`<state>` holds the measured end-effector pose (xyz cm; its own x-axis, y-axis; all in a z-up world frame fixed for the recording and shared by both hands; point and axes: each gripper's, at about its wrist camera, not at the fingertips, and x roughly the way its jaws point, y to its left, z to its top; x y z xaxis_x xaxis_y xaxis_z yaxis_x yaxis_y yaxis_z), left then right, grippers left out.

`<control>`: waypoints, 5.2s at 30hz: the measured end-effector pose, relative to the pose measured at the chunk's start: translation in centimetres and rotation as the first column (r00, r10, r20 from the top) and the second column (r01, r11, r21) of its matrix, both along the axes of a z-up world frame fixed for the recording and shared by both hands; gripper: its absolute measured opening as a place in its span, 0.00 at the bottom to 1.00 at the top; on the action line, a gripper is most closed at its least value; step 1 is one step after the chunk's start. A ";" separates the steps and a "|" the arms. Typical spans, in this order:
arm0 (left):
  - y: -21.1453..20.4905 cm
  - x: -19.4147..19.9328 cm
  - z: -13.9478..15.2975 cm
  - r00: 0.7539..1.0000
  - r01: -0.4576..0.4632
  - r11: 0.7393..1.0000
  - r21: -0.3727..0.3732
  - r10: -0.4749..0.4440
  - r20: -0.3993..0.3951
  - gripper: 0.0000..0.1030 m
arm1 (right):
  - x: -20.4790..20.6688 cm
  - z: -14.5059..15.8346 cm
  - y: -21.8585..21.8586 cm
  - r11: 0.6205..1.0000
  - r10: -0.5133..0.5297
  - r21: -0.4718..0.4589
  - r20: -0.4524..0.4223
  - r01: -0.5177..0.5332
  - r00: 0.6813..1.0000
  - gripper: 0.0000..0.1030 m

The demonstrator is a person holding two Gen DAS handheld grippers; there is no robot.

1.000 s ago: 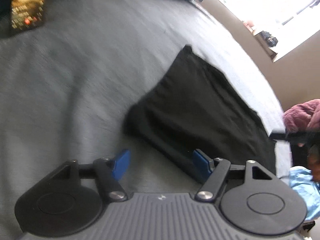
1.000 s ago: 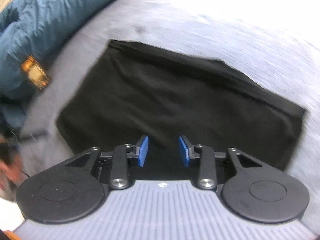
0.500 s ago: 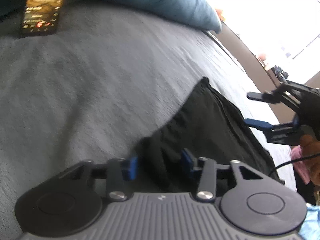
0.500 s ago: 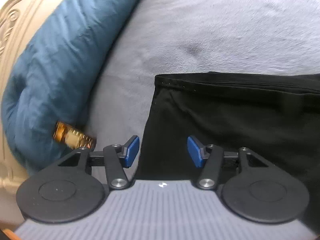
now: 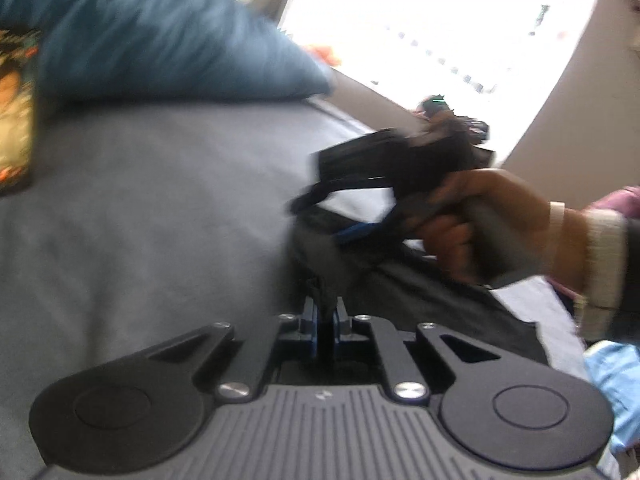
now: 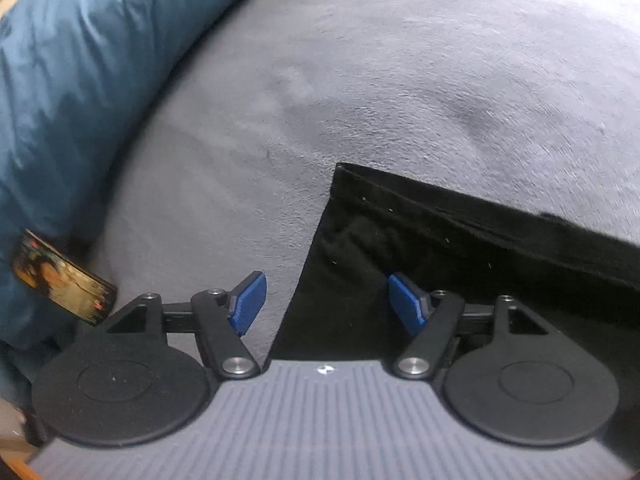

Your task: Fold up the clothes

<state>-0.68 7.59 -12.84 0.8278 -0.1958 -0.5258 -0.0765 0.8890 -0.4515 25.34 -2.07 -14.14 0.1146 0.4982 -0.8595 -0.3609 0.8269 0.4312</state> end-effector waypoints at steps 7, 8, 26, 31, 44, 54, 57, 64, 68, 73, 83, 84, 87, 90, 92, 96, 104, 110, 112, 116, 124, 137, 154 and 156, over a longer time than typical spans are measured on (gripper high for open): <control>-1.7 1.0 0.2 0.996 0.081 0.997 -0.004 -0.081 0.043 0.07 | -1.0 -0.2 0.8 0.988 0.121 -0.104 0.112 -0.110 0.986 0.51; -1.8 1.0 0.3 0.996 0.083 0.997 -0.003 -0.083 0.043 0.07 | -0.9 -0.2 0.8 0.988 0.115 -0.120 0.121 -0.101 0.986 0.37; -3.4 0.6 0.9 0.988 0.135 0.990 0.030 -0.137 0.072 0.07 | -0.3 1.1 -2.8 1.000 -0.006 0.001 0.101 0.006 0.995 0.08; -3.7 0.6 1.3 0.978 0.176 0.984 0.015 -0.176 0.109 0.07 | -0.4 2.3 -3.5 0.999 -0.016 0.049 0.126 0.010 0.992 0.07; -11.8 2.8 6.0 0.810 0.535 0.843 0.043 -0.527 0.257 0.07 | -2.8 10.4 -18.3 0.964 -0.156 0.247 0.219 0.099 0.963 0.07; -24.1 5.5 4.5 0.597 0.796 0.603 0.060 -0.797 0.094 0.07 | -6.5 6.2 -34.5 0.901 -0.360 0.315 0.164 0.297 0.918 0.07; -27.0 6.0 2.9 0.562 0.824 0.563 0.064 -0.827 0.029 0.07 | -6.7 2.9 -37.6 0.872 -0.412 0.335 0.110 0.356 0.905 0.07; -28.3 5.9 1.7 0.532 0.845 0.528 0.089 -0.846 -0.035 0.07 | -6.7 -1.1 -42.1 0.825 -0.447 0.408 0.049 0.391 0.893 0.07; -28.3 6.5 0.9 0.511 0.860 0.508 0.059 -0.853 -0.108 0.12 | -5.8 -3.3 -43.1 0.830 -0.433 0.404 0.032 0.385 0.901 0.08; -26.4 6.0 0.6 0.493 0.865 0.502 -0.017 -0.855 -0.161 0.37 | -6.3 -6.3 -45.8 0.772 -0.486 0.420 -0.094 0.477 0.869 0.15; -19.1 5.1 1.8 0.542 0.834 0.552 -0.018 -0.825 -0.158 0.49 | -15.2 -2.0 -51.2 0.734 -0.517 0.483 -0.060 0.478 0.854 0.39; -18.2 5.2 1.6 0.565 0.818 0.575 -0.012 -0.808 -0.168 0.49 | -16.4 -0.9 -51.1 0.755 -0.489 0.492 -0.018 0.433 0.872 0.39; -16.2 6.1 1.2 0.643 0.757 0.652 0.030 -0.738 -0.206 0.49 | -19.2 0.9 -49.4 0.833 -0.396 0.450 0.084 0.320 0.914 0.39; -14.6 6.6 0.6 0.727 0.675 0.735 0.073 -0.645 -0.234 0.49 | -20.7 1.0 -46.5 0.910 -0.292 0.347 0.155 0.225 0.944 0.38; -14.1 7.0 0.1 0.777 0.616 0.781 0.102 -0.580 -0.245 0.49 | -21.1 0.5 -44.6 0.946 -0.230 0.276 0.195 0.172 0.953 0.37; -14.0 7.1 -0.5 0.829 0.542 0.832 0.119 -0.505 -0.242 0.49 | -20.2 -0.3 -41.2 0.981 -0.142 0.172 0.313 0.091 0.939 0.37; -16.1 6.3 -2.0 0.826 0.539 0.818 0.202 -0.466 -0.315 0.49 | -18.1 -2.1 -38.5 0.995 -0.091 0.069 0.314 0.072 0.945 0.15; -16.1 6.3 -2.2 0.826 0.541 0.815 0.206 -0.468 -0.314 0.49 | -17.5 -2.3 -41.3 0.960 -0.247 0.190 0.226 0.206 0.942 0.13; -16.0 6.3 -2.3 0.827 0.539 0.818 0.201 -0.468 -0.313 0.49 | -16.7 -2.0 -42.4 0.932 -0.309 0.254 0.190 0.257 0.932 0.13; -16.1 6.2 -2.3 0.827 0.540 0.817 0.203 -0.469 -0.311 0.50 | -14.0 -1.7 -42.6 0.912 -0.361 0.272 0.173 0.308 0.916 0.16; -16.0 6.2 -2.4 0.826 0.542 0.817 0.196 -0.476 -0.301 0.50 | -12.5 -2.7 -40.6 0.937 -0.319 0.223 0.231 0.269 0.919 0.04; -15.8 6.1 -2.7 0.817 0.564 0.800 0.202 -0.507 -0.275 0.52 | -13.3 -0.9 -39.5 0.958 -0.260 0.004 0.432 0.286 0.863 0.07; -15.2 5.8 -2.9 0.801 0.591 0.785 0.186 -0.544 -0.252 0.54 | -6.9 -3.0 -40.8 0.928 -0.373 0.108 0.237 0.357 0.897 0.19; -15.1 5.8 -3.0 0.800 0.592 0.785 0.181 -0.546 -0.249 0.54 | -7.1 -2.8 -40.5 0.942 -0.335 0.114 0.256 0.316 0.907 0.11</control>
